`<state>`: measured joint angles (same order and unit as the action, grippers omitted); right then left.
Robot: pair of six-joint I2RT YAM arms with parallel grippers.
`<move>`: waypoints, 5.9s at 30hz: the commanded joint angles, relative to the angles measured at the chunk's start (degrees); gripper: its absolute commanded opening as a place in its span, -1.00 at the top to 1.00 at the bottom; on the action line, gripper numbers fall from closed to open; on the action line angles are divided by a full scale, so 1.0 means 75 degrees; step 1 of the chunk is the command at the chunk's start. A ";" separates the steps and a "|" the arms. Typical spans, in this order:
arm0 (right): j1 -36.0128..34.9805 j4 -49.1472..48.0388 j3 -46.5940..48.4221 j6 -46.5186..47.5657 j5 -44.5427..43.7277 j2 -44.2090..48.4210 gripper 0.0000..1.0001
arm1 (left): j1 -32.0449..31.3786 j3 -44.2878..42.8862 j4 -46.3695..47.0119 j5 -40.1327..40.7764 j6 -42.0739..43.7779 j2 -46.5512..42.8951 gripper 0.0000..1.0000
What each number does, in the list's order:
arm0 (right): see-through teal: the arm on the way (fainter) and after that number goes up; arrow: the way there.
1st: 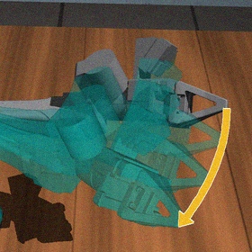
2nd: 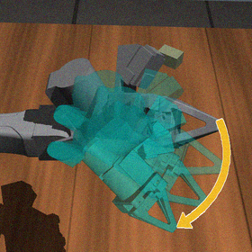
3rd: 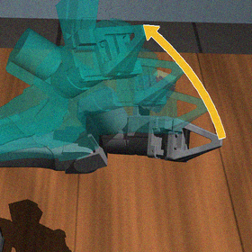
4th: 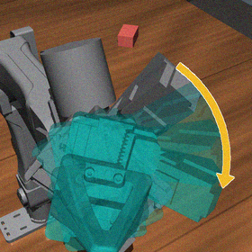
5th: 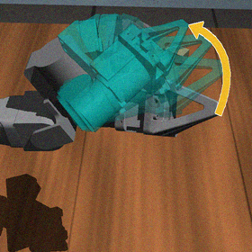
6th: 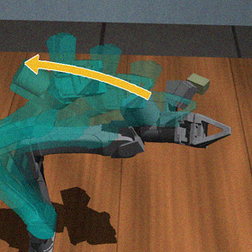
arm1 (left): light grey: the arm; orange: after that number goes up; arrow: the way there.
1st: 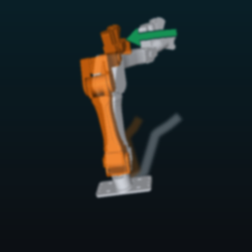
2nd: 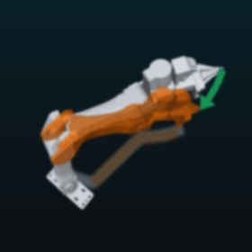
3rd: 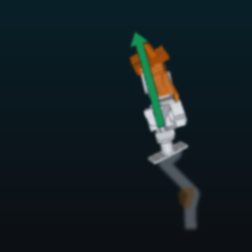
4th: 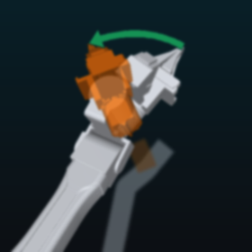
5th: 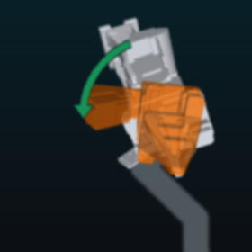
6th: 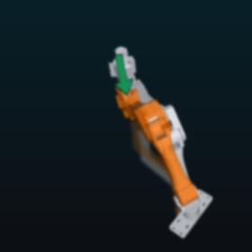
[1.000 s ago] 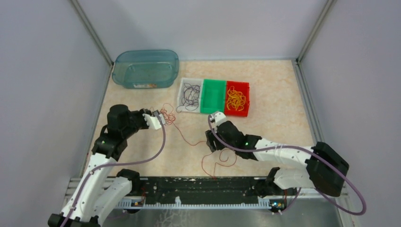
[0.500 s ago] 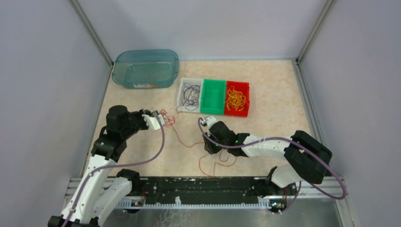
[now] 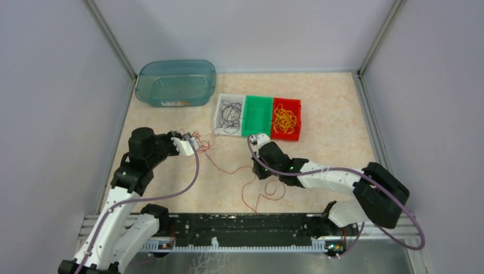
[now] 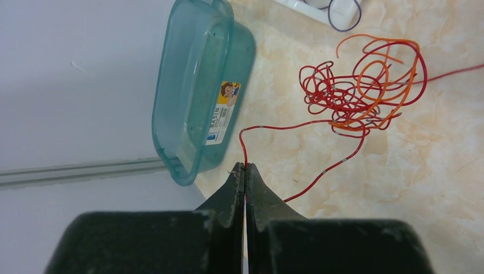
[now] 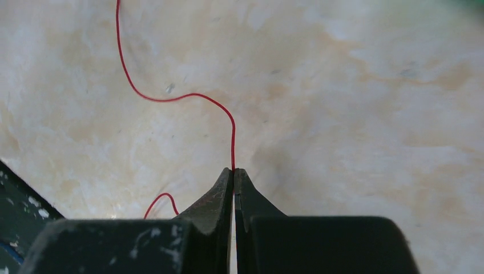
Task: Untangle the cables
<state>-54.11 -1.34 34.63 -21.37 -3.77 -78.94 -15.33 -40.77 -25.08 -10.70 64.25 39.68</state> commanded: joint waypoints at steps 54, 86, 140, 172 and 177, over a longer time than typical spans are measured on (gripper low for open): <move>0.3753 0.0537 0.4381 0.3556 -0.7654 0.6708 1.00 | 0.6054 0.3582 0.6577 0.0447 0.4207 0.4871 1.00; -0.0427 -0.1333 0.6885 0.5016 -0.5047 0.2433 1.00 | 0.3510 0.0577 -0.1475 -0.4124 0.1429 0.2576 0.67; 0.2204 -0.3076 0.9693 0.3107 -0.1353 -0.0836 1.00 | 0.3488 0.0632 -0.2269 -0.4421 0.2390 0.2574 0.76; 0.2406 -0.3362 0.9080 0.3664 -0.1972 -0.1580 1.00 | 0.3489 0.0609 -0.2410 -0.4441 0.2514 0.2493 0.83; 0.2445 -0.3388 0.8843 0.3745 -0.2102 -0.1713 1.00 | 0.3487 0.0622 -0.2410 -0.4384 0.2579 0.2467 0.84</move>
<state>-36.49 -23.88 102.15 5.45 -18.22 -91.46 11.22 -35.88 -41.89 -41.43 81.65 59.11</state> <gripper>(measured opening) 0.006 0.084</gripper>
